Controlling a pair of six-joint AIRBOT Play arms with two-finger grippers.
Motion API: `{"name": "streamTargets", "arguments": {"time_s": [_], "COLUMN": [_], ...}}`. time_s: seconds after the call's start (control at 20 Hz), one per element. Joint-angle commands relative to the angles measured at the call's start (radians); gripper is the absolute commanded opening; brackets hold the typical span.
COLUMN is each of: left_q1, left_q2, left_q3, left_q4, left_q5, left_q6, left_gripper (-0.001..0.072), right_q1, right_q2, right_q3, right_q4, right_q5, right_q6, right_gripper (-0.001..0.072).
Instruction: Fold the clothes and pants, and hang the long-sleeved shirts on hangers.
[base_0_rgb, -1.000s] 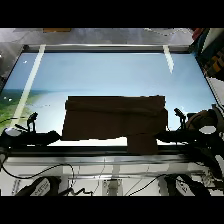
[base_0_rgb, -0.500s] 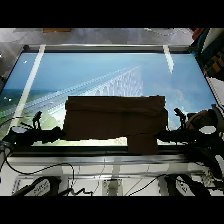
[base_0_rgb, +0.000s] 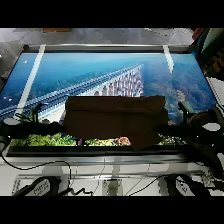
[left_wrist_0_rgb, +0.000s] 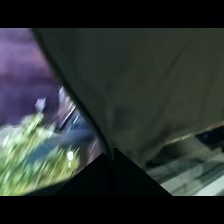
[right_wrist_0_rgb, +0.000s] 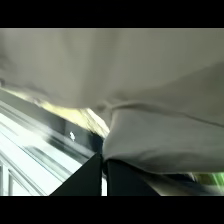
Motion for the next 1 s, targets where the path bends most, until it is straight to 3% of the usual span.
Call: {"name": "streamTargets", "arguments": {"time_s": [0.0, 0.1, 0.35, 0.6, 0.8, 0.95], "left_q1": [-0.002, -0.025, -0.195, -0.415, -0.505, -0.543], "left_q2": [0.020, 0.019, -0.030, -0.179, -0.274, -0.343], "left_q3": [0.146, 0.190, 0.196, 0.196, 0.197, 0.212], "left_q4": [-0.179, -0.290, -0.320, -0.406, -0.501, -0.503], "left_q5": [0.040, 0.187, 0.529, 0.951, 1.106, 1.150], "left_q6": [0.011, 0.011, 0.006, 0.006, 0.006, 0.006], "left_gripper": [0.0012, 0.0012, 0.0012, 0.0012, 0.0012, 0.0014], "right_q1": [0.000, 0.000, 0.001, 0.113, 0.200, 0.213], "right_q2": [0.000, 0.000, -0.019, -0.159, -0.300, -0.365], "right_q3": [0.138, 0.208, 0.238, 0.238, 0.238, 0.238], "right_q4": [0.086, 0.084, 0.077, 0.080, 0.095, 0.095], "right_q5": [-0.003, -0.146, -0.579, -0.820, -1.052, -1.050], "right_q6": [0.028, 0.071, 0.252, 0.272, 0.292, 0.292], "right_gripper": [0.0015, 0.0014, 0.0014, 0.0014, 0.0014, 0.0015]}}
